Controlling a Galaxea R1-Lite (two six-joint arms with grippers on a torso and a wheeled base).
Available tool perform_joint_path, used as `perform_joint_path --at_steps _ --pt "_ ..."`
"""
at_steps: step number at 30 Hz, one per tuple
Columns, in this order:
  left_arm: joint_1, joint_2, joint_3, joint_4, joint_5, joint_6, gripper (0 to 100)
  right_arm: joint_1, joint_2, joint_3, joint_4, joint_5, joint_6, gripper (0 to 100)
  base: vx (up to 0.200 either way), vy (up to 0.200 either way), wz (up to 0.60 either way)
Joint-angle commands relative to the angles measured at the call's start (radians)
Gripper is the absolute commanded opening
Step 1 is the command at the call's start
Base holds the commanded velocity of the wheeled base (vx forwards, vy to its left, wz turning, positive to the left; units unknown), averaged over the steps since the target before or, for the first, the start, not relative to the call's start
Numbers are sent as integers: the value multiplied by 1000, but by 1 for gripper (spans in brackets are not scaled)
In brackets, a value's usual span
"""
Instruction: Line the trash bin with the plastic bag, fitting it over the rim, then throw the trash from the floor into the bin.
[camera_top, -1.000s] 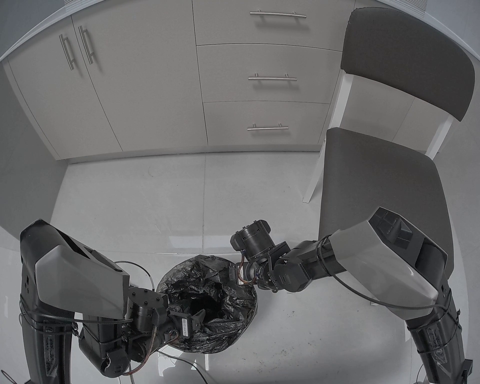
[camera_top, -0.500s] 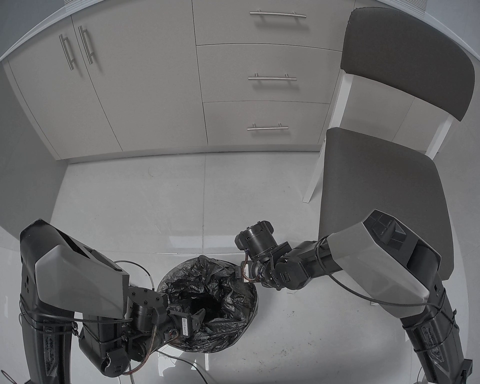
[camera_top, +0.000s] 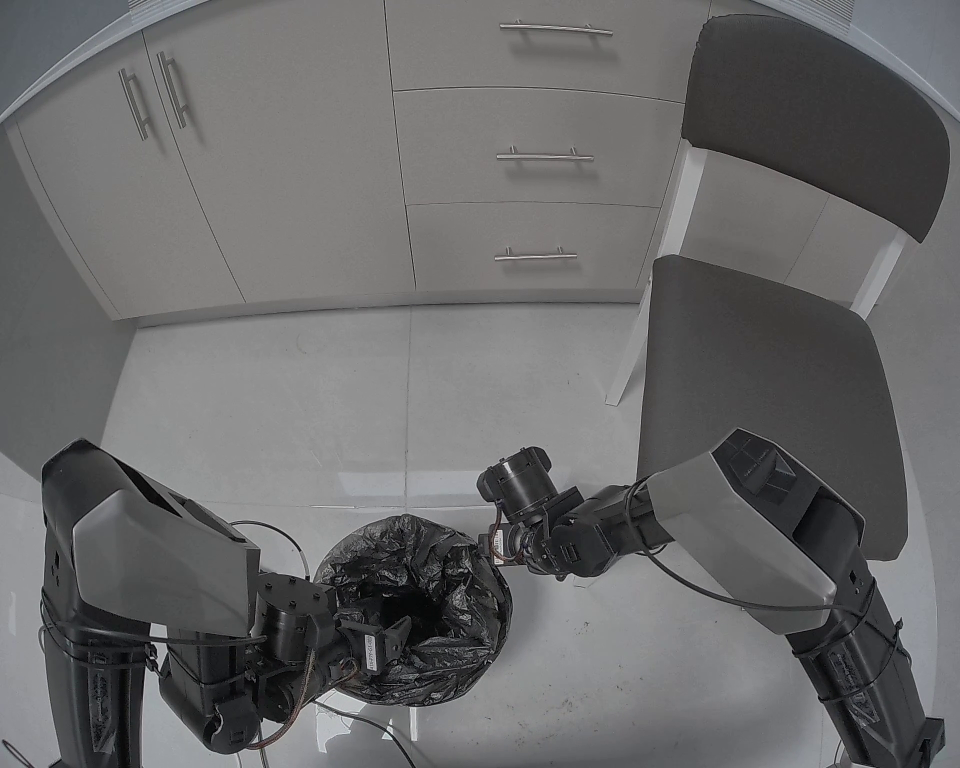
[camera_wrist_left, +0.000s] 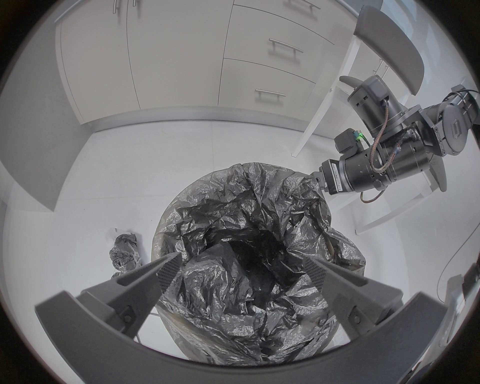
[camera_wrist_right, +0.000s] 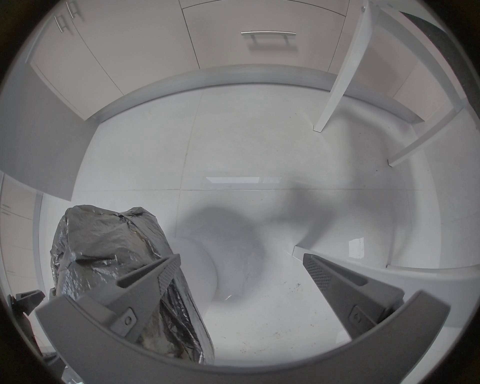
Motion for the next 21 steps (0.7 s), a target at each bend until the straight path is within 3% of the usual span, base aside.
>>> perform_joint_path --at_steps 1,6,11,14,21 --pt "0 1 3 0 0 1 100 -17 7 -6 1 1 -1 100 0 0 0" --pt "0 0 4 0 0 -1 100 -31 -25 1 1 2 2 100 0 0 0" --pt "0 -3 7 0 0 -1 100 12 -154 74 12 5 28 100 0 0 0" --pt "1 -5 7 0 0 -1 100 115 -277 206 -7 1 77 100 0 0 0" --pt "27 -82 -19 0 54 -27 100 199 -339 372 -146 -4 71 100 0 0 0"
